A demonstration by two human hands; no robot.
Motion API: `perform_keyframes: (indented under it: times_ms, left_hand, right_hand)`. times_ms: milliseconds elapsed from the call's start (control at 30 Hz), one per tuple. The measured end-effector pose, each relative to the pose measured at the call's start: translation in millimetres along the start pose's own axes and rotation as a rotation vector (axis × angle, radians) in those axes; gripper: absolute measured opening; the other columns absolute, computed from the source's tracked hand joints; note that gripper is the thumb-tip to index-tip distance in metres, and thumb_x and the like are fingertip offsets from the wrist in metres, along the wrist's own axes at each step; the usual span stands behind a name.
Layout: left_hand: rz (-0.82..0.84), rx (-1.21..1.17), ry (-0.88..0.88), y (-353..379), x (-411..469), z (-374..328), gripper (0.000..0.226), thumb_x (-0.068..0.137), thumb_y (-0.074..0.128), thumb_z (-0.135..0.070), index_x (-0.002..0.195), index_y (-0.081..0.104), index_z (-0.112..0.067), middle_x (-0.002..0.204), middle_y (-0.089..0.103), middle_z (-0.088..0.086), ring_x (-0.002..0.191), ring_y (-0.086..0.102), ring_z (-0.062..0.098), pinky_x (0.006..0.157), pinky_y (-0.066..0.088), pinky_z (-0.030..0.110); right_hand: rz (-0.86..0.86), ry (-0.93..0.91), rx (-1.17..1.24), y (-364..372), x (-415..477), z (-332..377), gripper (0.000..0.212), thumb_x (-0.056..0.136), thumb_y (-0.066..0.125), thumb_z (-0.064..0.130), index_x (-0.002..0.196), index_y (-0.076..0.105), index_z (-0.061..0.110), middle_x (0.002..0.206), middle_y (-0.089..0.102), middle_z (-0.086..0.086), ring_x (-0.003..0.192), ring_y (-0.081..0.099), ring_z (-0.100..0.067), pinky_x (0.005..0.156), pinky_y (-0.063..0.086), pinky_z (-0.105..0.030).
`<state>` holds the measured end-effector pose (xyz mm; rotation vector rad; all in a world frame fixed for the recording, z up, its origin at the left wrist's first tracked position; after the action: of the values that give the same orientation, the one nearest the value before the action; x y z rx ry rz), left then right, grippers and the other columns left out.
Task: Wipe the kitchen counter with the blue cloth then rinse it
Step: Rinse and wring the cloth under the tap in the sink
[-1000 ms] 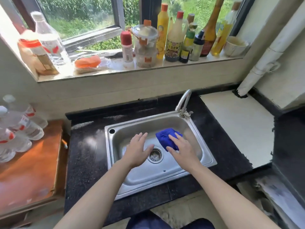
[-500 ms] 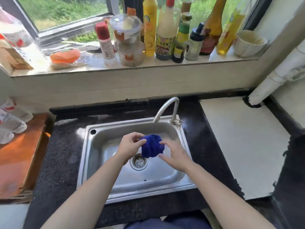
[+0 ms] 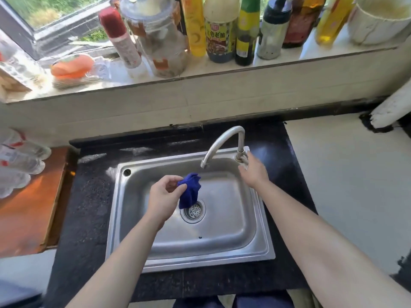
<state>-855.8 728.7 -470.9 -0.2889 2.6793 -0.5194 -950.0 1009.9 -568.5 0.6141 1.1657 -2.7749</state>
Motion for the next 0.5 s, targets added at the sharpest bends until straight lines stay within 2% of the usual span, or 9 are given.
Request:
perform_keyframes:
  times_ms: [67,233,367,500]
  left_hand:
    - [-0.003,0.004,-0.01,-1,4,3,0.013,0.089,0.069,-0.002,0.099,0.07,-0.011,0.087,0.071,-0.001,0.077,0.063,0.004,0.066,0.046,0.006]
    - [0.019,-0.009,-0.047,0,16,10,0.014,0.09,0.068,-0.002,0.099,0.07,-0.011,0.086,0.07,-0.001,0.08,0.063,0.009,0.072,0.05,0.016]
    - [0.051,-0.037,-0.05,6,26,10,0.014,0.089,0.068,-0.002,0.098,0.069,-0.013,0.085,0.07,0.0,0.08,0.063,0.013,0.077,0.052,0.026]
    - [0.055,-0.055,-0.053,9,29,8,0.015,0.089,0.069,-0.002,0.096,0.069,-0.016,0.086,0.07,0.002,0.081,0.063,0.014,0.081,0.054,0.03]
  right_hand:
    - [-0.061,-0.022,-0.023,2,0,-1,0.047,0.098,0.053,0.018,0.144,0.045,0.016,0.137,0.056,-0.012,0.122,0.055,-0.038,0.098,0.046,-0.044]
    - [-0.083,-0.091,-0.072,14,-12,3,0.05,0.098,0.054,0.013,0.145,0.041,0.019,0.147,0.047,-0.004,0.125,0.053,-0.033,0.095,0.044,-0.042]
    - [-0.031,-0.081,-0.15,26,-13,-4,0.061,0.096,0.059,0.016,0.151,0.031,0.018,0.163,0.026,-0.006,0.146,0.033,-0.029,0.108,0.039,-0.046]
    - [-0.028,-0.072,-0.2,27,-16,-4,0.07,0.097,0.06,0.018,0.157,0.022,0.014,0.166,0.017,-0.008,0.151,0.022,-0.027,0.113,0.035,-0.045]
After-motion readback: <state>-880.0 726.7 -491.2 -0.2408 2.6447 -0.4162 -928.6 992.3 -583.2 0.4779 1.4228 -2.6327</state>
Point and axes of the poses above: each hand's wrist, its own x-axis towards the middle knuckle, its own y-axis out of the palm, z = x × y, the point moved 7 cm from there along x, towards the middle knuckle
